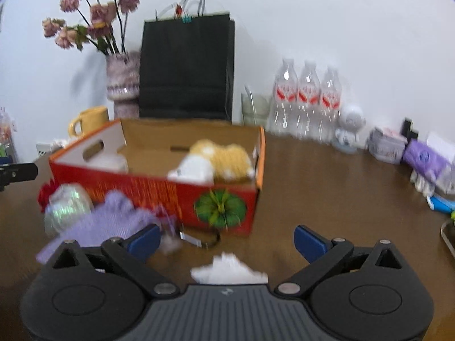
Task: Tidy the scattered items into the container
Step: 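Grasp the iridescent plastic bag with the left gripper while the right grasps the tissue, then drop the plastic bag and tissue into the box, opening both grippers, then grasp the red rose with the left gripper while the right grasps the purple pouch, then lower the rose and purple pouch into the box and release both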
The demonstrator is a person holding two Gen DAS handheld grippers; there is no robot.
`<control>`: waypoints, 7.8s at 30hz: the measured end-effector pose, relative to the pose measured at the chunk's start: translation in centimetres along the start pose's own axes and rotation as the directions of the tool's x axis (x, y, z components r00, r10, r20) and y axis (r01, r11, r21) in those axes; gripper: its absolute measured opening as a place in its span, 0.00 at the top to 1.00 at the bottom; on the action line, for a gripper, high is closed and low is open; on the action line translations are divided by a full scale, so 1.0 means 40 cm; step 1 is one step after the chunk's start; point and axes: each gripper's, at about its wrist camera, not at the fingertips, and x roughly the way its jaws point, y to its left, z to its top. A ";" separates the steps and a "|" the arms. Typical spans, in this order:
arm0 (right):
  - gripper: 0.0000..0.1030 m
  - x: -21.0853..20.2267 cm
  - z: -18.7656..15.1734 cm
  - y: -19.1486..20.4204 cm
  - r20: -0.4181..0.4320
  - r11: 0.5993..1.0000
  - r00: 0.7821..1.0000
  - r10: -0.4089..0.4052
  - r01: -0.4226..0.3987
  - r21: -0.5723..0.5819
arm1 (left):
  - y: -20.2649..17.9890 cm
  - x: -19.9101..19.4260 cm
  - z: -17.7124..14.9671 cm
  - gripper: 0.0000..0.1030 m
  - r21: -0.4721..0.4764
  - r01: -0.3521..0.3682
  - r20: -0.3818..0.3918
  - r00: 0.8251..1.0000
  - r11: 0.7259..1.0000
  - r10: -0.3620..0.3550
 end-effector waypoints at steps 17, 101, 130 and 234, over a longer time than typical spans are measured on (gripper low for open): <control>0.16 0.033 -0.083 -0.010 -0.074 0.999 0.997 -0.003 0.007 0.050 | -0.078 0.088 -0.052 0.40 -0.080 0.081 -0.125 0.988 0.994 -0.090; 0.11 0.362 0.279 0.161 -0.055 0.993 0.992 0.117 -0.118 0.000 | -0.055 0.303 0.213 0.02 -0.054 0.022 -0.001 1.000 0.998 -0.022; 0.10 0.078 0.062 0.234 -0.078 0.989 0.986 0.147 -0.149 -0.023 | 0.049 0.045 0.007 0.02 -0.018 -0.021 -0.056 0.998 1.000 0.020; 0.08 0.360 0.286 0.133 -0.023 0.995 0.995 0.100 -0.100 -0.014 | -0.059 0.325 0.197 0.00 -0.077 -0.036 0.002 0.999 0.996 0.037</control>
